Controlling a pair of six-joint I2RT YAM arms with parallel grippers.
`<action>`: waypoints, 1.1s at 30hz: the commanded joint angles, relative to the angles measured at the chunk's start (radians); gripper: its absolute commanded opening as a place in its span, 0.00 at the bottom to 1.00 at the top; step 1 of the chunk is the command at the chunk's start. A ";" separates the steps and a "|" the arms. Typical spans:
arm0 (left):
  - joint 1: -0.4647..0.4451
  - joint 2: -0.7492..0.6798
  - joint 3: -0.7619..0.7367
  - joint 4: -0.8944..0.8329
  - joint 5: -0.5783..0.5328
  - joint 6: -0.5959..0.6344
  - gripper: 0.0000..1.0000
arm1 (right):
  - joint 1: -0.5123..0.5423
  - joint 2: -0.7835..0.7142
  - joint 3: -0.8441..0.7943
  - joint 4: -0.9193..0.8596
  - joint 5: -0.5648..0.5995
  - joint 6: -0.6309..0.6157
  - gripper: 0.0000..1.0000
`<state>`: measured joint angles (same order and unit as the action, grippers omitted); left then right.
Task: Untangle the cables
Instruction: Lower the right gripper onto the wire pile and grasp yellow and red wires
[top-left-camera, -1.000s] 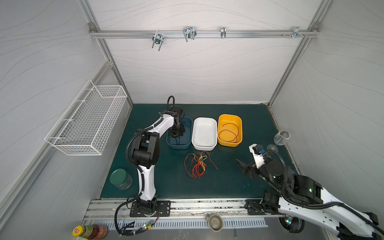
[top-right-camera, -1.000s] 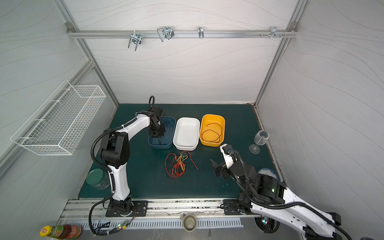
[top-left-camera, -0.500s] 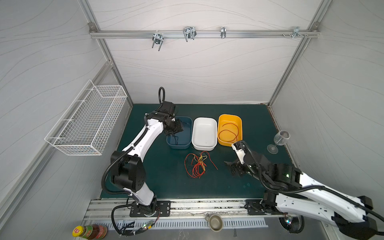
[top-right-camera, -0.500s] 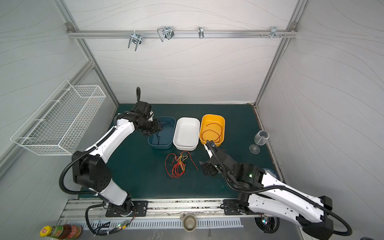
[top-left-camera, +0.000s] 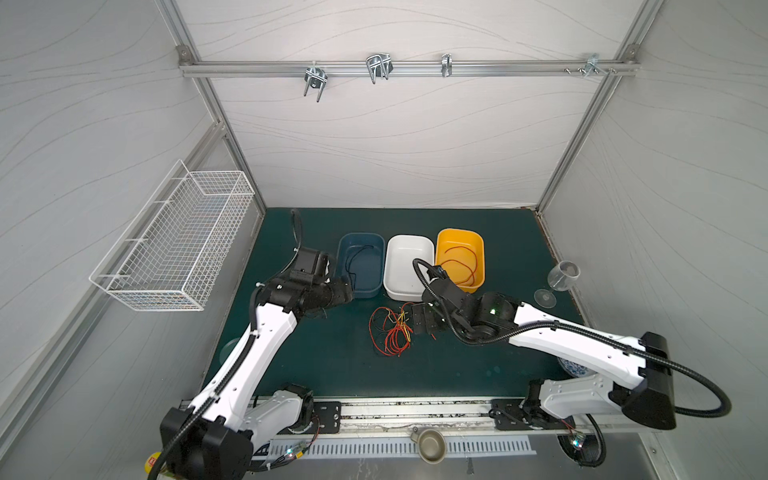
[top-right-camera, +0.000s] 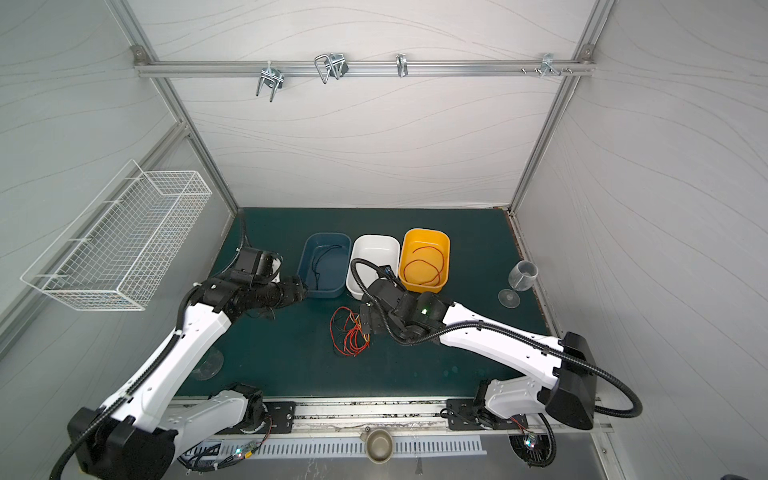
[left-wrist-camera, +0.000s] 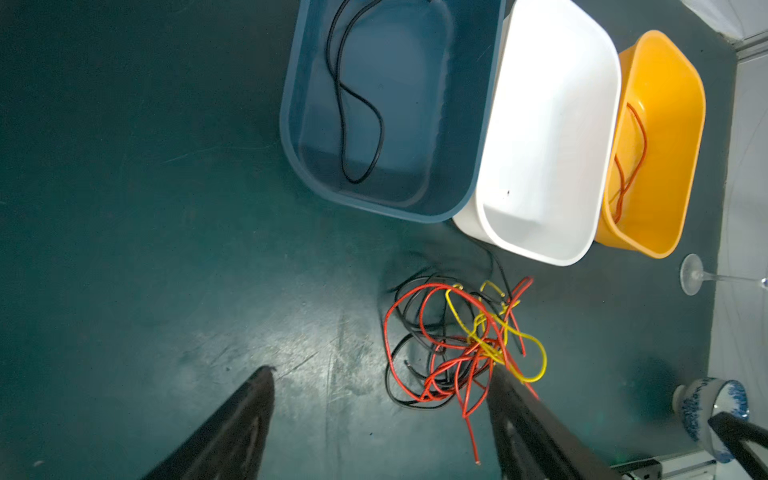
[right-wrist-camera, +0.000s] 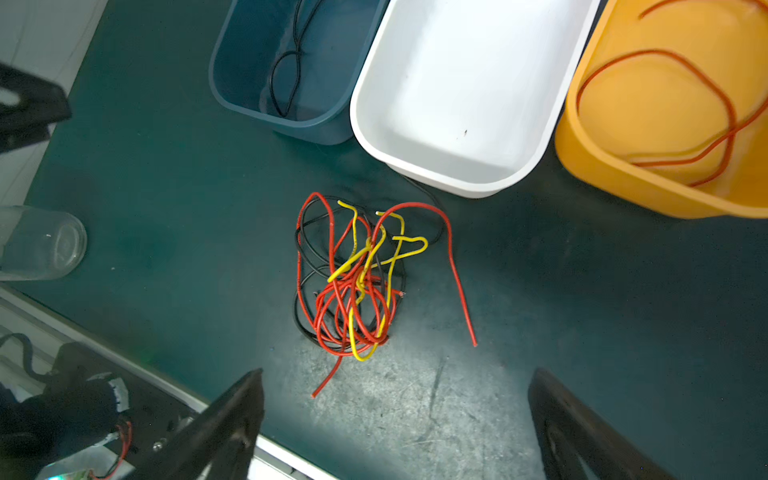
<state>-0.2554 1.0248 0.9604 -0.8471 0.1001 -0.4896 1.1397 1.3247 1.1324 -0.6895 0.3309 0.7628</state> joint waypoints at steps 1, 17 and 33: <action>0.004 -0.089 -0.054 0.050 -0.066 0.008 0.89 | 0.005 0.038 0.025 -0.003 -0.032 0.117 0.99; -0.026 -0.150 -0.066 0.031 -0.145 0.017 0.94 | -0.049 0.268 0.094 0.099 -0.171 0.229 0.68; -0.057 -0.163 -0.069 0.026 -0.187 0.023 0.94 | -0.078 0.359 0.123 0.139 -0.202 0.228 0.51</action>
<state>-0.3035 0.8715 0.8688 -0.8227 -0.0597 -0.4740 1.0679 1.6653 1.2304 -0.5564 0.1383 0.9741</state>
